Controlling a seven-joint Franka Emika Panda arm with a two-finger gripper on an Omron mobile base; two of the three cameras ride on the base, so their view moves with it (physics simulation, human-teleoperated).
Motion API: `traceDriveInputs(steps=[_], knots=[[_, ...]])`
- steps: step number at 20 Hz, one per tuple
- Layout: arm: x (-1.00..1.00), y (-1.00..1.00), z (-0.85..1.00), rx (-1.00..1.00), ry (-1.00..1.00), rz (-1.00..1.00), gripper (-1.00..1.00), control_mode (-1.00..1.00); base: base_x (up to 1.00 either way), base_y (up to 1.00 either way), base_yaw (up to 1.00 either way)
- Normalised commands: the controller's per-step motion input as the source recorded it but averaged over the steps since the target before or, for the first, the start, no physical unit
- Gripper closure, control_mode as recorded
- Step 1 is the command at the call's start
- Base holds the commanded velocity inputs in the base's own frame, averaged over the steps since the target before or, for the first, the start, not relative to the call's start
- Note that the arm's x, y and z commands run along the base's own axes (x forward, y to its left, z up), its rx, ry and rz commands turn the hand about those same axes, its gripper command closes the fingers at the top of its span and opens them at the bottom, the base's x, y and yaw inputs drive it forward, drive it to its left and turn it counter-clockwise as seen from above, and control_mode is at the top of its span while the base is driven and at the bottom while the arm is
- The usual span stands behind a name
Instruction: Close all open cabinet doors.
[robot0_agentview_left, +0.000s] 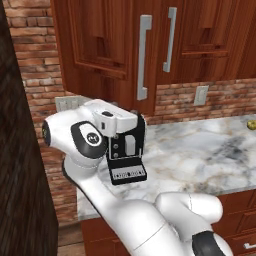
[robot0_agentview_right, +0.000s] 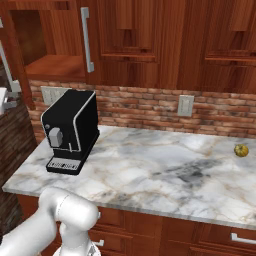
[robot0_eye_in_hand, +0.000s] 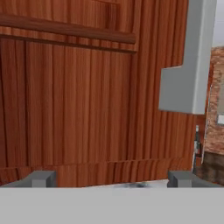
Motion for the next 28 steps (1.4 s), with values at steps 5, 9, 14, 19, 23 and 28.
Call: traceDriveInputs(steps=[5,9,14,19,23,28], knots=[[0.31,-0.43,-0.03,0.00,0.00,0.08,-1.00,-1.00,0.00,0.00,0.00],[0.36,-0.38,-0.02,0.00,0.00,0.10,-1.00,-1.00,0.00,0.00,0.00],[0.23,-0.17,0.00,0.00,0.00,0.10,-1.00,-1.00,0.00,0.00,0.00],[0.13,-0.09,0.03,0.00,0.00,0.13,-1.00,-1.00,0.00,0.00,0.00],[0.22,-0.09,0.00,0.00,-0.02,0.18,-1.00,-1.00,0.00,0.00,0.00],[0.40,-0.13,0.00,0.00,0.00,0.24,-1.00,-1.00,0.00,0.00,0.00]])
